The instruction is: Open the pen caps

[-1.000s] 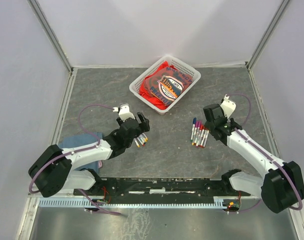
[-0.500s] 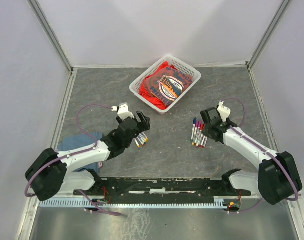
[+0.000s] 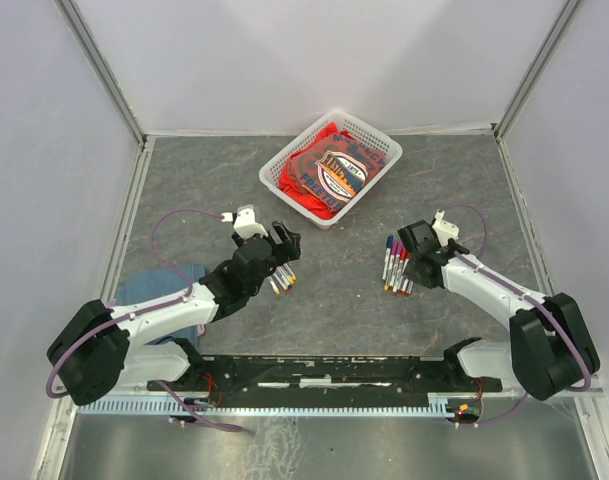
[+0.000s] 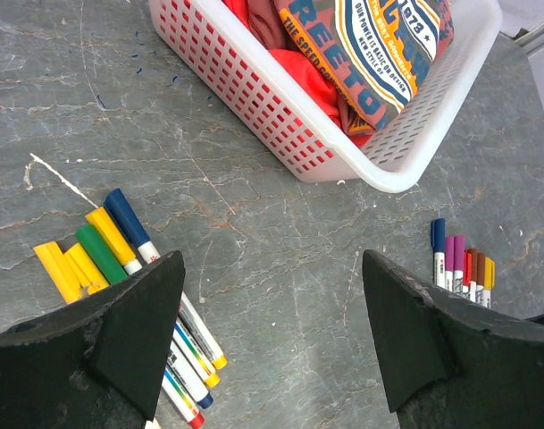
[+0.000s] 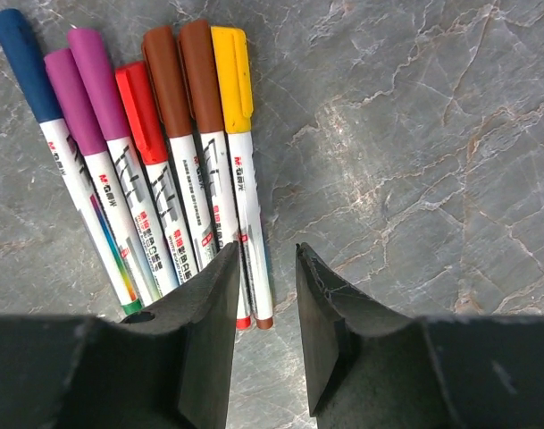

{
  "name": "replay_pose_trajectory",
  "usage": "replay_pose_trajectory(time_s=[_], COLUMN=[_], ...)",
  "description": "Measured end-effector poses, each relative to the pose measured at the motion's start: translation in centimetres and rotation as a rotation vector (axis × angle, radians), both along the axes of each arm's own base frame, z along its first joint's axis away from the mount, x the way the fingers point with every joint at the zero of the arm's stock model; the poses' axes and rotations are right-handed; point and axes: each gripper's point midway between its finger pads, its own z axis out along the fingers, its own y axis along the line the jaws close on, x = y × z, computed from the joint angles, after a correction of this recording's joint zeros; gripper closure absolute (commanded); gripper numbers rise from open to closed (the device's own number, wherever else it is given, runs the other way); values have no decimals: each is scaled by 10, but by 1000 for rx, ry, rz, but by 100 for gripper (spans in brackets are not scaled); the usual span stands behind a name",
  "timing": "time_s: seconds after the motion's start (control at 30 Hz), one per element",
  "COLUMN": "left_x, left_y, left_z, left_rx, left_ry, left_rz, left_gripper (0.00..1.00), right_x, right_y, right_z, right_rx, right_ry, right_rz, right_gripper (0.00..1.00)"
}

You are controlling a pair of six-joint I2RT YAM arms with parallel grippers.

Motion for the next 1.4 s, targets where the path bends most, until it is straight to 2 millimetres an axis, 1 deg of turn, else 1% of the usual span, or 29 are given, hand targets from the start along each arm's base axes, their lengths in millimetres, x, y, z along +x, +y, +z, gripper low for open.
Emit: replay_pose_trajectory(time_s=[0.27,0.57,0.7,0.73,0.87,1.0,1.13,1.23,1.4], left_x=[-1,-1,-1,-1,-1,-1,-2,-3,-5], left_y=[1,0,0,0,0,-1,-4,-6,-9], left_z=[8,9,9,9,8,9,10,10,10], left_rx=[-21,-28,-28,-29,-29,-37,-44,-46,-54], left_ry=[-20,-26,-26,-27,-27,-30,-30,-27,-23], left_rz=[0,-1,-2,-2,-2,-10,-24,-33,-56], left_gripper=[14,14,14,14,14,14,13,13,13], right_x=[-3,-8,-6,-6,-3,-1,-3,-5,-15], right_y=[-1,-4,-4,-4,-2,0,0,1,2], right_z=[-12,-20,-23,-23,-23,-23,-23,-23,-22], right_rx=[-16,-26,-30,-31,-24,-13,-2,15,47], right_ry=[42,62,61,60,50,41,33,22,21], right_rz=[-7,-8,-10,-10,-9,-12,-19,-24,-19], right_gripper=[61,61,63,65,80,92,98,99,99])
